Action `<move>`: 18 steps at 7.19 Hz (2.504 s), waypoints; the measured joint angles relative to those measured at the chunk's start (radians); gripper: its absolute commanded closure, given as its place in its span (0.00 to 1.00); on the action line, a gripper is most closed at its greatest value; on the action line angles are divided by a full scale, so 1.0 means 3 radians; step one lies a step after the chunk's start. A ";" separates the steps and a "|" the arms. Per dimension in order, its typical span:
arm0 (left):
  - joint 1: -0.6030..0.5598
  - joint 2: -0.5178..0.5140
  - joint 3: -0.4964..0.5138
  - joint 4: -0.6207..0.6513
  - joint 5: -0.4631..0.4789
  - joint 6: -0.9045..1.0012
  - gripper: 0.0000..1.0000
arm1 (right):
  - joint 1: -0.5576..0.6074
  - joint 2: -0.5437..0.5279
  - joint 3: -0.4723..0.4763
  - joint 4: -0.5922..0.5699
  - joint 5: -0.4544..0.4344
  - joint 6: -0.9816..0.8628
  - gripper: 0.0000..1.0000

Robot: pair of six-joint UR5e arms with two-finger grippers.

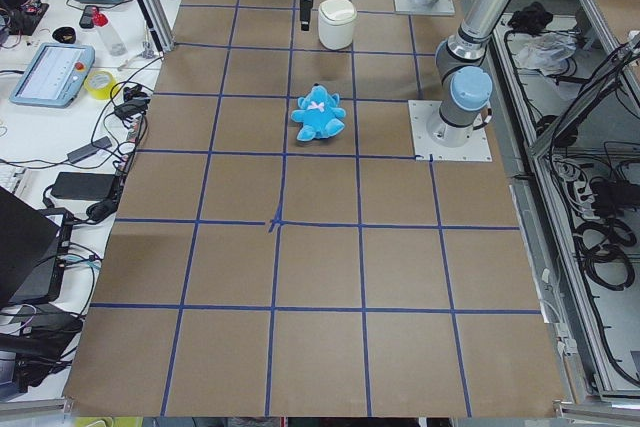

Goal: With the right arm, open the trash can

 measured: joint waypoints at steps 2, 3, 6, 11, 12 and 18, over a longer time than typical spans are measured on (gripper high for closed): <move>0.0001 0.0000 0.0000 0.0000 0.0000 0.0000 0.00 | 0.0000 0.0003 0.0151 -0.0035 0.0020 0.0020 1.00; 0.0000 0.0000 0.0000 0.0000 0.0000 0.0001 0.00 | 0.0001 0.0003 0.0240 -0.0082 0.0021 0.0022 1.00; -0.0001 0.0000 0.0000 0.0000 0.0000 0.0004 0.00 | -0.0002 -0.0011 0.0314 -0.0177 0.0019 0.0033 0.99; -0.0001 0.0000 0.0000 0.0000 0.0000 0.0002 0.00 | -0.0011 -0.0094 -0.0088 0.0167 -0.0087 -0.0124 0.00; -0.0001 0.0001 0.0000 0.0000 0.0000 0.0003 0.00 | -0.0025 -0.0093 -0.0148 0.0168 -0.0152 -0.0240 0.00; 0.0000 0.0000 0.0000 0.0000 0.0000 0.0000 0.00 | -0.0605 -0.0094 -0.0353 0.0204 -0.0138 -0.1555 0.00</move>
